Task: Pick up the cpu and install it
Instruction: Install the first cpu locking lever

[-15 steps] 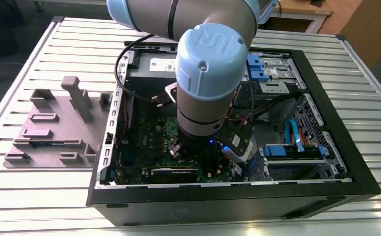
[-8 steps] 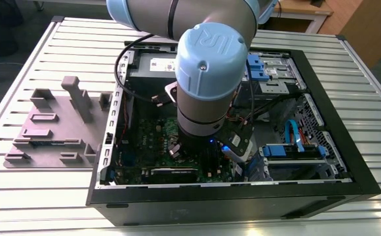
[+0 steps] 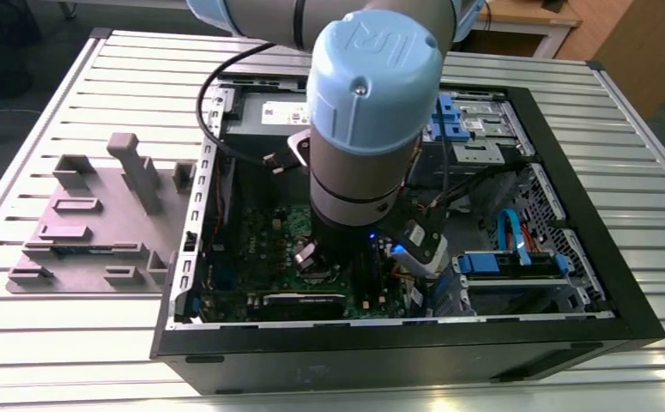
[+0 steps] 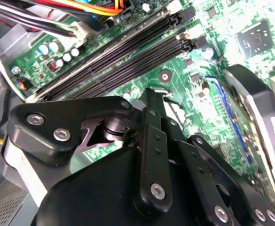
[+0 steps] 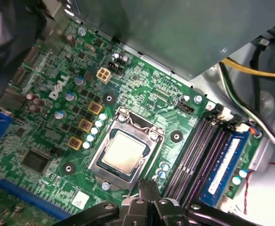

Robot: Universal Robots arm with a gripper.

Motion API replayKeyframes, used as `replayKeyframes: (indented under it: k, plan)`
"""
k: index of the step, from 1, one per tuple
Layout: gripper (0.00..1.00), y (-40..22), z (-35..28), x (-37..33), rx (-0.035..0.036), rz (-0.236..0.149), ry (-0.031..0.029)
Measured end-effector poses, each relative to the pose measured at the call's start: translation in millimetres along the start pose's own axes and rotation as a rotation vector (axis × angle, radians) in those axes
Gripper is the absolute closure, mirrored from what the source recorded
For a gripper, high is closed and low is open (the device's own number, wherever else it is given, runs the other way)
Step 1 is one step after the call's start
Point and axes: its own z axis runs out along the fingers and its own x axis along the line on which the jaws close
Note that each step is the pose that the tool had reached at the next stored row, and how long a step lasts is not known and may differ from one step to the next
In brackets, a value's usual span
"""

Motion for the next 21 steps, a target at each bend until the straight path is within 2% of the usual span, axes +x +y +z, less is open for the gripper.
replayKeyframes:
  k: [4,6,11,13,17,21]
  plan:
    - [0.89,0.9,-11.5,-1.1,-0.0014,0.000,0.0053]
    - [0.89,1.1,-14.7,-1.3,-0.0017,0.001,0.0084]
    - [0.89,1.2,-14.7,-1.4,-0.0010,0.001,0.0093]
    - [0.89,3.0,-14.3,-2.3,-0.0009,0.001,0.0090]
    - [0.89,9.6,-13.1,-4.6,-0.0005,0.001,0.0084]
    - [0.89,20.9,-12.2,0.4,0.0015,0.000,0.0047]
